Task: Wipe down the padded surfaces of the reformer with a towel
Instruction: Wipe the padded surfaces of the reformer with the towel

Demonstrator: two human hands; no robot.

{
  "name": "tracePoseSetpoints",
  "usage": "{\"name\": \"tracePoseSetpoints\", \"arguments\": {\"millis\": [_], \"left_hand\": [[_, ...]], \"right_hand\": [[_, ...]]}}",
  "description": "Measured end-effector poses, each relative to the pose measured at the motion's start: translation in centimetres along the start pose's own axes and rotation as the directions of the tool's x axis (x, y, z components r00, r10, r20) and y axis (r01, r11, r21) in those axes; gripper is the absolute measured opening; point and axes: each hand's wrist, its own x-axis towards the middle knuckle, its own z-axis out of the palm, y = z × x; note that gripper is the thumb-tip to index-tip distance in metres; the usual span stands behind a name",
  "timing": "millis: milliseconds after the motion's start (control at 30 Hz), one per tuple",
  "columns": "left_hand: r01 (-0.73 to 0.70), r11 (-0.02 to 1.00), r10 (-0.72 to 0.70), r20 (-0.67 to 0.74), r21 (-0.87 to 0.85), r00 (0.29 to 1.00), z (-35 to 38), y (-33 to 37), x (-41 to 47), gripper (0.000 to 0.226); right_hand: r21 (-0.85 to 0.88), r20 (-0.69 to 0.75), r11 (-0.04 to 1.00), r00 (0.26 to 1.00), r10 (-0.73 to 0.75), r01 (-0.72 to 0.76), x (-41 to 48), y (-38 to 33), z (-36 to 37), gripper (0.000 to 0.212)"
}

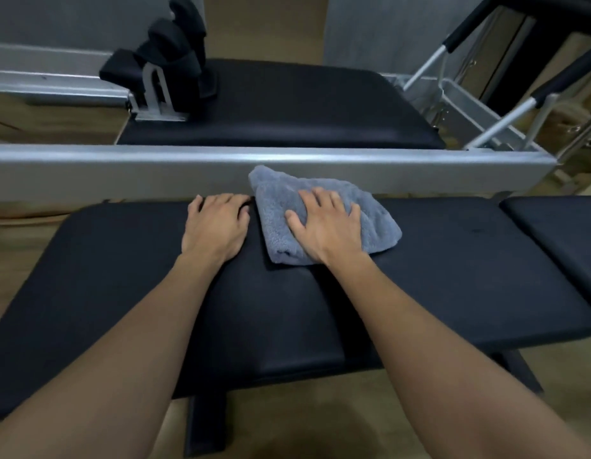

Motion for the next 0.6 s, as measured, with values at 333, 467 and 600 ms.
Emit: {"name": "tracePoseSetpoints", "arguments": {"millis": [333, 467, 600], "left_hand": [[-0.042, 0.996, 0.025, 0.214, 0.075, 0.976, -2.2, 5.0, 0.2, 0.040], [-0.076, 0.997, 0.071, 0.191, 0.022, 0.979, -2.0, 6.4, 1.5, 0.038], [-0.032, 0.999, 0.035, 0.095, -0.029, 0.995, -1.7, 6.2, 3.8, 0.031]], "right_hand": [[0.005, 0.030, 0.996, 0.995, 0.093, -0.094, -18.5, 4.4, -2.7, 0.072], [0.055, -0.002, 0.985, 0.986, 0.166, -0.165, -19.6, 4.1, -2.8, 0.074], [-0.016, -0.027, 0.985, 0.985, 0.172, -0.172, -17.3, 3.8, -2.1, 0.082]]}}
